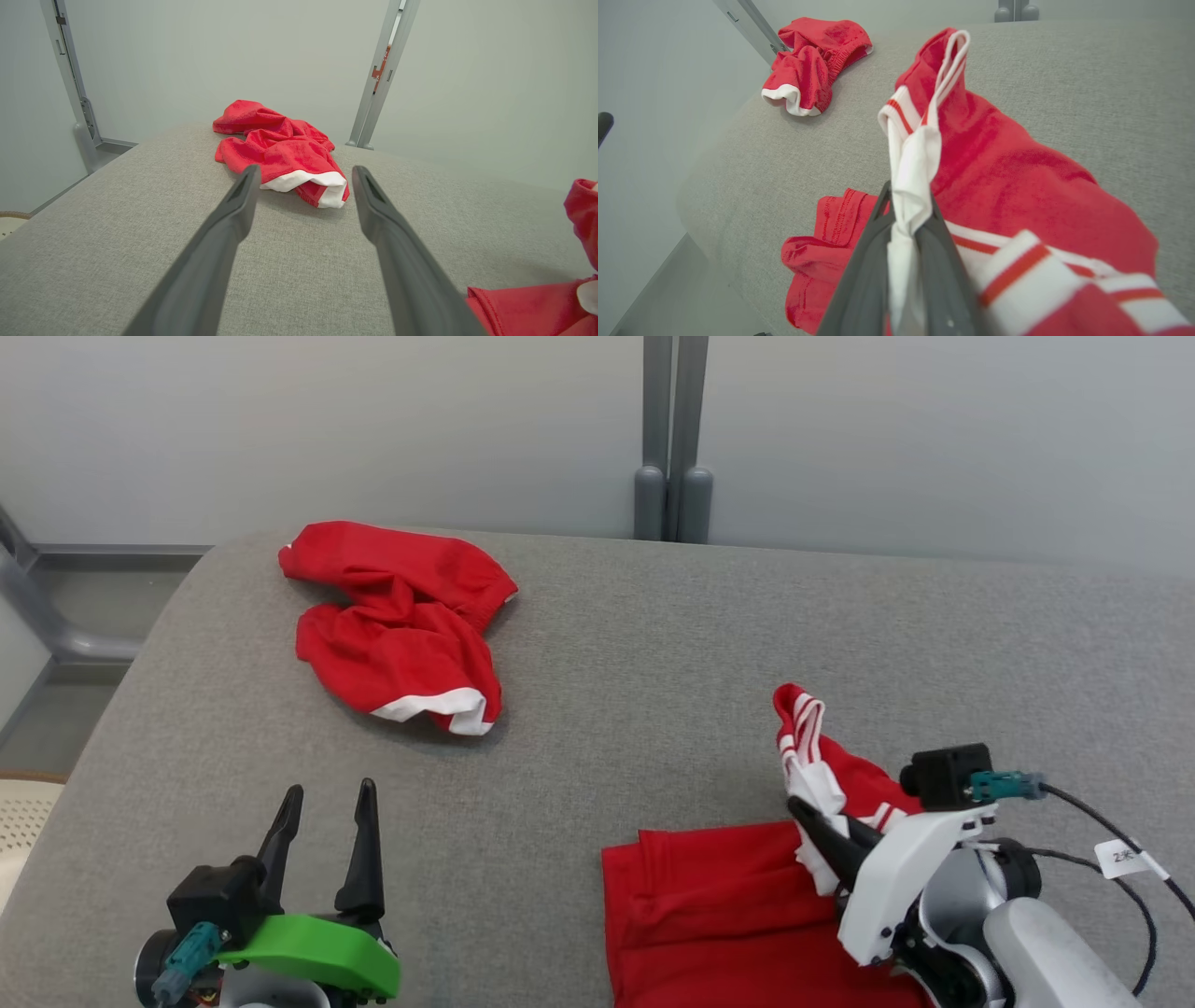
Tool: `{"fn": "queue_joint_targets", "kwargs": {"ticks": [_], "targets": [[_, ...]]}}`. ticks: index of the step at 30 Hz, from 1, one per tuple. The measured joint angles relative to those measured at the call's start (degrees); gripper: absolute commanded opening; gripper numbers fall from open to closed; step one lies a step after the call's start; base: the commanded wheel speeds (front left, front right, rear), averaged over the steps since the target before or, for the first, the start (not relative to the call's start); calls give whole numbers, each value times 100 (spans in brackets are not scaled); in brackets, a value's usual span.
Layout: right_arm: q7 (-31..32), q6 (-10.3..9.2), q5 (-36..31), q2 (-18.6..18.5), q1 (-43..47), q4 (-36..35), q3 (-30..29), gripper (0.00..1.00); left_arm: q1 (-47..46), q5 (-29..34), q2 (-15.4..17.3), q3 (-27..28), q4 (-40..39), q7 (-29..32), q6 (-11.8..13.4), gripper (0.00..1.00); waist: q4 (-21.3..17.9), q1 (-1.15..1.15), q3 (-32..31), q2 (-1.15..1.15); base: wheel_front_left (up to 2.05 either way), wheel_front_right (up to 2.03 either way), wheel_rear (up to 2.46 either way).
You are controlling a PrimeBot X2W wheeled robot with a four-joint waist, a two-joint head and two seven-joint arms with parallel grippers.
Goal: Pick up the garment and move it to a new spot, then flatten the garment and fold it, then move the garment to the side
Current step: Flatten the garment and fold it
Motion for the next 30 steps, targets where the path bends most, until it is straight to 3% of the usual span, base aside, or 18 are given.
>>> {"fn": "queue_joint_targets", "kwargs": {"ticks": [6, 14, 15, 16, 17, 21, 25, 30], "targets": [[-45, 0, -99, 416, 26, 254, 328, 0, -41, 1, -3, -33, 82, 7, -46, 100, 378, 0, 14, 0, 0, 0, 0], [-386, -1, -44, 627, -157, 1045, 737, 0, -70, 0, -16, -79, 162, 24, -93, 100, 769, 0, 34, 0, 0, 0, 0], [-447, 0, -41, 641, -193, 1133, 798, 12, -71, -1, -15, -76, 167, 24, -93, 100, 795, 0, 38, 0, 0, 0, 0], [-493, 0, -37, 642, -237, 1229, 859, 76, -73, -1, -15, -68, 175, 23, -93, 100, 808, 0, 43, 0, 0, 0, 0], [-534, 0, -5, 643, -281, 1301, 903, 100, -73, -2, -13, -56, 185, 24, -92, 100, 805, 0, 48, 0, 0, 0, 0], [-728, 0, 235, 648, -343, 1299, 1015, 100, -72, -10, -16, -31, 204, 23, -88, 100, 721, 0, 35, 0, 0, 0, 0], [-1003, 0, 698, 527, -392, 797, 1038, 100, -63, -10, -35, -1, 202, 23, -74, 100, 577, 0, 3, 0, 0, 0, 0], [-1463, 0, 1379, 29, -380, 47, 519, 100, -27, -10, -33, 86, 142, 5, -38, 100, 360, 0, -45, 0, 0, 0, 0]]}}
